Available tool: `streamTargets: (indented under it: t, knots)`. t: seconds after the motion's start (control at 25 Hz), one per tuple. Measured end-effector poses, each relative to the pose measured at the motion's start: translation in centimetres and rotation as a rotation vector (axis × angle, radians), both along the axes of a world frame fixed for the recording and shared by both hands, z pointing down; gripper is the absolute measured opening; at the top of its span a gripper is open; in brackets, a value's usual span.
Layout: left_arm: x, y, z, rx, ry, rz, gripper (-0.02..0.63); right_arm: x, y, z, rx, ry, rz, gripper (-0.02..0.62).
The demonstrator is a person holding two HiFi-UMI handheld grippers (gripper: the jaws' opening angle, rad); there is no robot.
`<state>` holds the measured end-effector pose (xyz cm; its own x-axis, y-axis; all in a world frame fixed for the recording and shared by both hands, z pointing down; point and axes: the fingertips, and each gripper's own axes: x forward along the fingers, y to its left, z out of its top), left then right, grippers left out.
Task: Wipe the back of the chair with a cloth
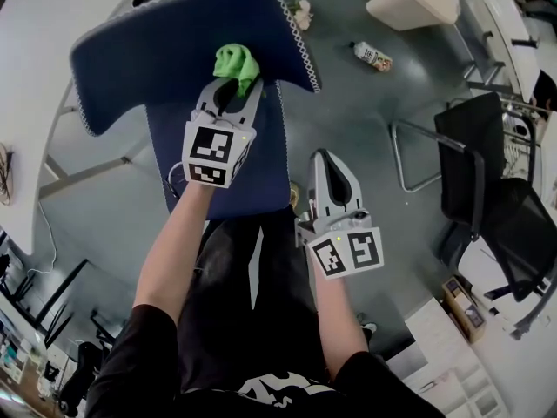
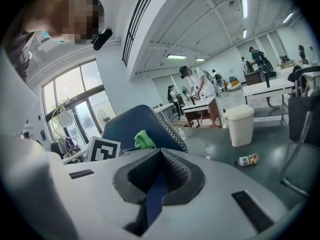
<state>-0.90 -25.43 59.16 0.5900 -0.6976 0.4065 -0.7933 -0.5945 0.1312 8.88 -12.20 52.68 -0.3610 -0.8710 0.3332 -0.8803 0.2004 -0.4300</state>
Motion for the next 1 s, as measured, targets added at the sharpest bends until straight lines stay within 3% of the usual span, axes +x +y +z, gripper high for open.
streamTargets:
  t: [0.2,0.48,0.6,0.76,1.0]
  knots:
    - [3.0,1.9,-0.4,0.03,0.02,0.122,0.064,0.7,0.2,0.3,-0.007,0.002,0.004,-0.003]
    - [-1.5,4.0,0.6,-0.035,0.054,0.022,0.064,0.3,-0.1,0.5,-0.007,-0.002,-0.018,-0.003]
    - [-5.7,5.1,2.2,-0.059,0.004,-0.056,0.064,-0.1,-0.3,0.7,-0.007,-0.007,-0.03,-0.003]
    - [-12.4,5.7,4.4,-0.063,-0.077,-0.231,0.064,-1.2,-0.5,1.2,-0.012,-0.012,-0.059,-0.003]
    - [-20.1,6.4,6.6,-0.076,-0.135,-0.445,0.064,-2.8,-0.6,2.1,-0.028,-0.014,-0.099,-0.003]
